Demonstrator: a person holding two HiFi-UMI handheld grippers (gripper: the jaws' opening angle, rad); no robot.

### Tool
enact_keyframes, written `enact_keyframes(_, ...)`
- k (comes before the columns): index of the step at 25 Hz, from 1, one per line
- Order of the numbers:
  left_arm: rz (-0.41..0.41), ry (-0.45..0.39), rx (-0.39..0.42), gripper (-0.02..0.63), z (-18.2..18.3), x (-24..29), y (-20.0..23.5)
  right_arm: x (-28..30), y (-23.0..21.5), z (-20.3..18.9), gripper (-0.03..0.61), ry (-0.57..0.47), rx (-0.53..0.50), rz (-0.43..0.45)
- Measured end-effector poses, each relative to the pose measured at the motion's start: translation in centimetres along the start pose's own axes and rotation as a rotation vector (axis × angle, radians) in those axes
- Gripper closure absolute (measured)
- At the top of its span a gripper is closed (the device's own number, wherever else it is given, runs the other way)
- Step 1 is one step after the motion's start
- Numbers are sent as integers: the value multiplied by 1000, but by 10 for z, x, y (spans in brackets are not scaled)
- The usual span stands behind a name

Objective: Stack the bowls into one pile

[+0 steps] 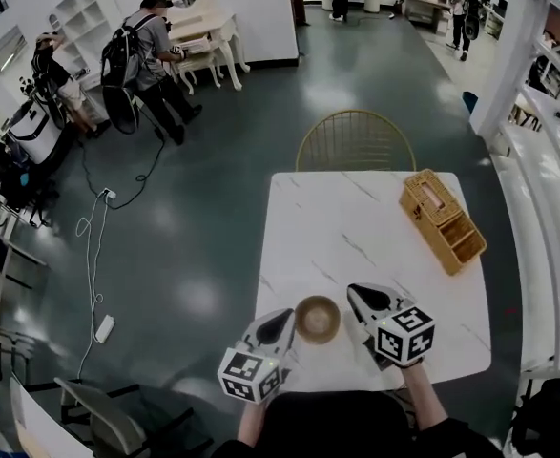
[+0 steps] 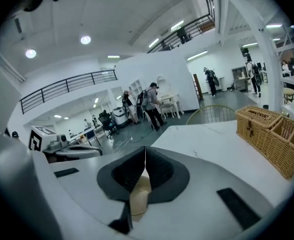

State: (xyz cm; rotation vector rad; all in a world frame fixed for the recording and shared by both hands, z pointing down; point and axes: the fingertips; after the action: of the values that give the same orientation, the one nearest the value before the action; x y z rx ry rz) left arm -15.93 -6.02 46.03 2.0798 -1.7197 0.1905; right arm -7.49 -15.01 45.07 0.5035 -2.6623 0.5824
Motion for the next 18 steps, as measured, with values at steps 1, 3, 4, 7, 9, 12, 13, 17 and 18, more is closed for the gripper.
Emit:
enact_keyframes(1,-1,-16,9,600,6,0,-2,-9,1,8,562,-50,10,12)
enact_keyframes(3,0,-51,24,600,19,-1,-5,-25,1,22,562,-140,33,30)
enact_keyframes(4,0,-68,31,600,26,-1,-6,-33,0,29,562,-176,38,31)
enact_keyframes(7,-6,-114,56,600,42,1,-10,-54,-7,44,563,-263,28,9)
enact_keyframes(9,-9,-137,75,600,52,3,-14,-67,-12,51,565,-311,24,-12)
enact_keyframes(12,-12,-166,98,599,63,5,-19,-86,-19,60,565,-372,16,-43)
enact_keyframes(13,-13,-176,104,600,67,5,-21,-92,-21,63,565,-388,12,-56)
enact_keyframes(17,-10,-218,126,600,81,1,-26,-114,-28,71,565,-435,-10,-110)
enact_keyframes(18,-7,-231,130,600,85,0,-26,-118,-29,73,565,-444,-18,-122)
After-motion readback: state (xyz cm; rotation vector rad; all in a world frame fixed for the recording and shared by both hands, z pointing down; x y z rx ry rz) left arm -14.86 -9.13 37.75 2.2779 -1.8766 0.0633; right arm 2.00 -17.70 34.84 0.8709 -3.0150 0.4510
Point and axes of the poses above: the fingertips, and each gripper's own axes: x forward along the fingers, y to its left, z out of its top, and after that the axes turned 3 degrees about y, right-handed
